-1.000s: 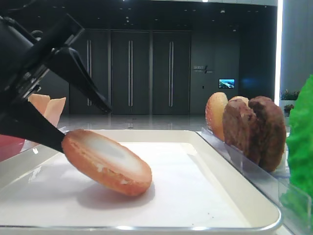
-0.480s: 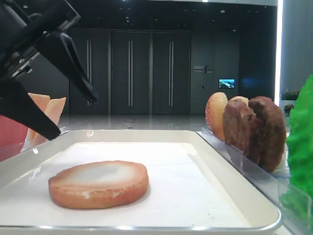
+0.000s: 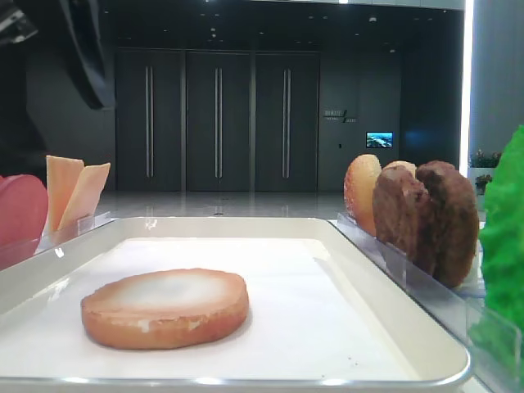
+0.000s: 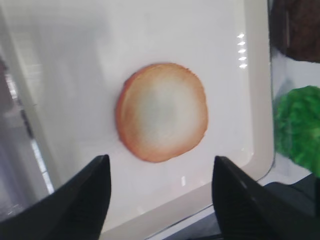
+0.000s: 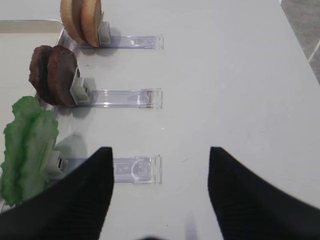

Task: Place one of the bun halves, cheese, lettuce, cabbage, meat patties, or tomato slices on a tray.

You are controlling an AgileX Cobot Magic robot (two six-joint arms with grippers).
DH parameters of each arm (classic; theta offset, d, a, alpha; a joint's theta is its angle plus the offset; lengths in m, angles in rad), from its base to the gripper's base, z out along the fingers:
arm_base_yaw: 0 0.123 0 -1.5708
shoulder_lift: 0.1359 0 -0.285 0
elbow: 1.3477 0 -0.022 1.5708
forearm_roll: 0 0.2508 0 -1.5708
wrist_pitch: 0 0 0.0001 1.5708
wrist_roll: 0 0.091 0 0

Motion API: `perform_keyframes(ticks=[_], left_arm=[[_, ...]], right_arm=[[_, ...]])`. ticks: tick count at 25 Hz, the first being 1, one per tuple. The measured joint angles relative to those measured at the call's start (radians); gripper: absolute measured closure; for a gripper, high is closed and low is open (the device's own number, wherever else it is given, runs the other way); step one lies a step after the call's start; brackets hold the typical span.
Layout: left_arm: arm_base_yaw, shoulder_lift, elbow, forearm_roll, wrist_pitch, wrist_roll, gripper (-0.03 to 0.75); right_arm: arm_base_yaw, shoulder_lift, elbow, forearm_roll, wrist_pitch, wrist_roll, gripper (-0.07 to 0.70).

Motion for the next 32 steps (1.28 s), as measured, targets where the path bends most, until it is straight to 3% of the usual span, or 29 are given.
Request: perform_keyframes(ticks=[6, 8, 13, 25, 32], left_arm=[[0.001, -0.026, -0.168, 0.384, 0.305, -0.191, 0.232], [0.01, -0.035, -0.215, 0.469, 0.372, -0.213, 0.232], [0.072, -0.084, -0.242, 0.563, 0.401, -0.23, 0.232], [0.358, -0.227, -0.242, 0.666, 0.409, -0.135, 0.234], [0.385, -0.308, -0.225, 0.649, 0.415, -0.106, 0.237]], right_arm=[[0.0, 0.0, 0.0, 0.0, 0.0, 0.0, 0.231], [0.0, 0.0, 0.0, 0.0, 0.0, 0.0, 0.231], [0.0, 0.0, 0.0, 0.0, 0.0, 0.0, 0.231], [0.0, 0.0, 0.0, 0.0, 0.0, 0.0, 0.231], [0.0, 0.0, 0.0, 0.0, 0.0, 0.0, 0.231]])
